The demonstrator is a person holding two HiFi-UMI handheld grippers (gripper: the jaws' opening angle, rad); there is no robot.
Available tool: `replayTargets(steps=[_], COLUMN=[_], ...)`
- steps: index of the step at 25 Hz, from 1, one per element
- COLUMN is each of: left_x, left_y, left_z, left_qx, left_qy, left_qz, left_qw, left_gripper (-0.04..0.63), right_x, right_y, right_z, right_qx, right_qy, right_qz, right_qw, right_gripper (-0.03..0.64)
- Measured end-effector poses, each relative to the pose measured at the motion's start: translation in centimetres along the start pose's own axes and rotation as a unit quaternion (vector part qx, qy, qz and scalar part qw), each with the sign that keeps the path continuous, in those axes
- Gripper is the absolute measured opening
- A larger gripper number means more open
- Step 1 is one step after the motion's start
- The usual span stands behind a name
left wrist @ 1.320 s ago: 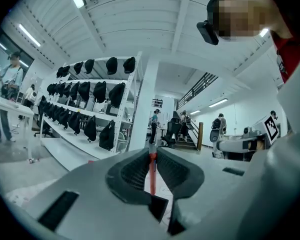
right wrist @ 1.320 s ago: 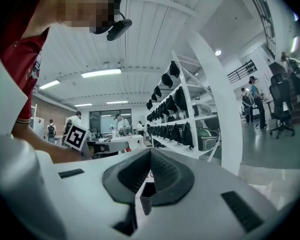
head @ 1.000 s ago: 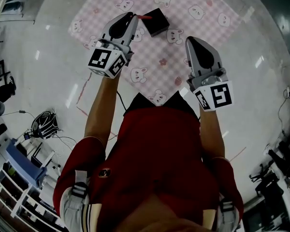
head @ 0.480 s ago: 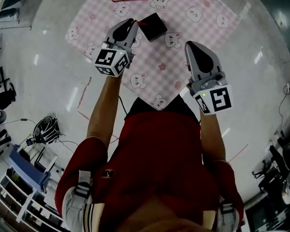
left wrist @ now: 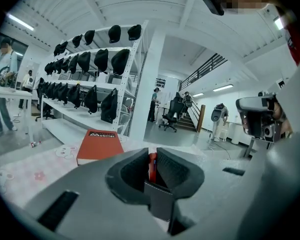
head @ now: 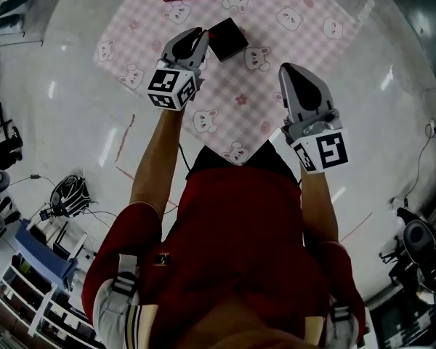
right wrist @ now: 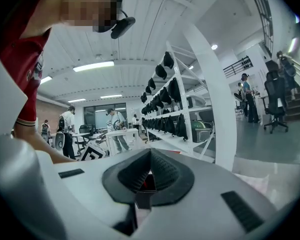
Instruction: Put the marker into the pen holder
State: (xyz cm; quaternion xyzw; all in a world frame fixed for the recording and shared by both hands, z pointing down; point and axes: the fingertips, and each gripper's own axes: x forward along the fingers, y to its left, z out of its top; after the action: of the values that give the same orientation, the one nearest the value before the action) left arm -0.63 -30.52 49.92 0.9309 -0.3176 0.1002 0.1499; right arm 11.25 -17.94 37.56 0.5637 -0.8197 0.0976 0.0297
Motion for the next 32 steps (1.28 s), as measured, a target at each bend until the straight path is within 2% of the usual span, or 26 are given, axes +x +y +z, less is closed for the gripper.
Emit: replayTargets(steps=[6, 23, 32], left_x=[0.5, 1.2, 0.8], left_y=[0.2, 0.0, -0.2], left_z=[-1.3, -3.0, -2.5], left_qx=[0.010, 0.010, 0.012], left_qy=[0.023, 0.045, 0.034], left_qz=[0.005, 0.003, -0.002], left_qw=[0.9997, 0.9989, 0.9993], left_gripper=[0.057, 0.057, 0.089], right_x=[-0.3, -1.5, -1.8], right_y=[-0.2, -0.2, 0.1], right_z=[-0.3, -1.2, -1.3], right_qx=[0.003, 0.007, 0.007], right_qy=[0.003, 0.015, 0.017], right_qz=[-0.001, -0.008, -0.006], right_qw=[1.000, 1.000, 1.000], right_gripper=[-0.002, -0.002, -0.002])
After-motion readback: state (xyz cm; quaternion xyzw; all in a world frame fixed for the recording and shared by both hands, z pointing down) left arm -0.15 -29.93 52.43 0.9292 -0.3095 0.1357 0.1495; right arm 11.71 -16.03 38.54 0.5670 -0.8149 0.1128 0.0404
